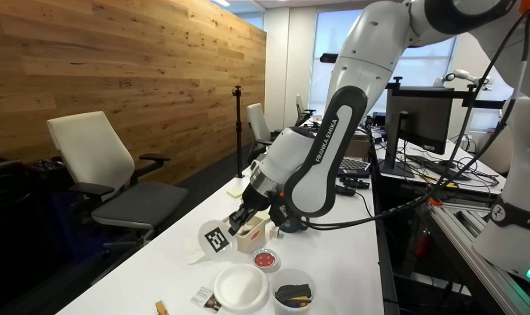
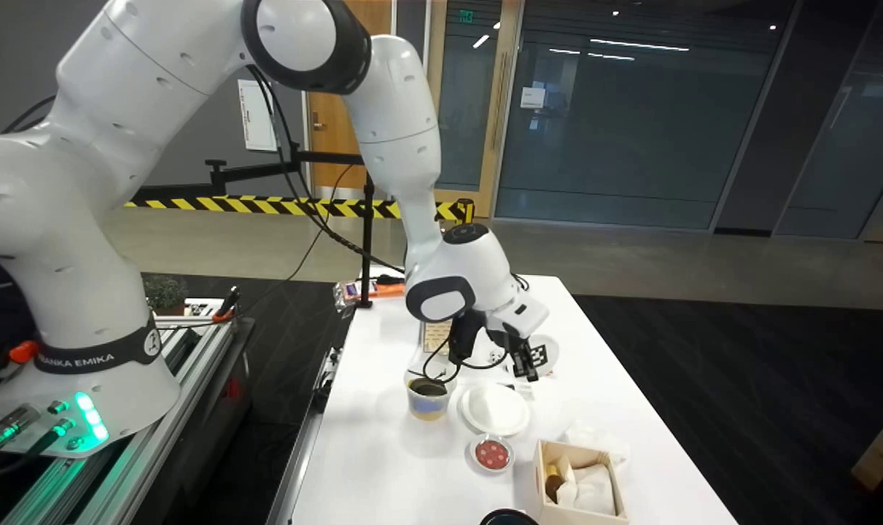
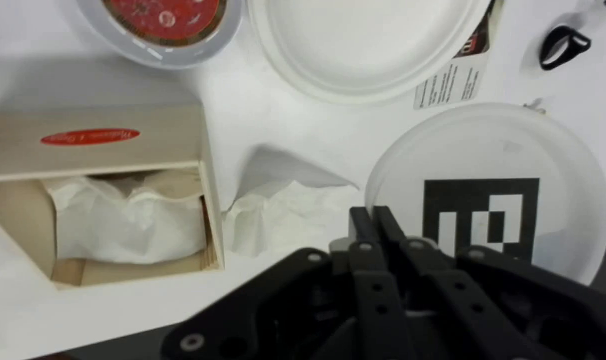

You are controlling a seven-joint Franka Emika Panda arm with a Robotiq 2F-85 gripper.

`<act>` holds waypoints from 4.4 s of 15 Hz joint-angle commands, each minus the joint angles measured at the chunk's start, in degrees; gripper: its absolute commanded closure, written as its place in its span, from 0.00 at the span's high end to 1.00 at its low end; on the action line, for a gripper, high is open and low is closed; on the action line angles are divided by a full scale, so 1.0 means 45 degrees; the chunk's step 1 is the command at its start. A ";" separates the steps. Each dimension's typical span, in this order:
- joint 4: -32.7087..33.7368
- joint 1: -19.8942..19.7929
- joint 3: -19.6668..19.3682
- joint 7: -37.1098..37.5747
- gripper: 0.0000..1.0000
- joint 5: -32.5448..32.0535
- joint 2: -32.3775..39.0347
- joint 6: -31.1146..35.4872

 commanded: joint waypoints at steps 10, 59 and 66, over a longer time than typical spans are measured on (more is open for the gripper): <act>-0.4085 0.0967 -0.1765 -0.1897 0.01 -0.1331 -0.4671 -0.5620; -0.4749 0.0177 -0.0069 -0.3595 0.01 -0.3230 -0.4403 -0.7597; -0.0901 0.1045 0.1253 -0.3765 0.01 -0.3077 -0.4347 -1.2410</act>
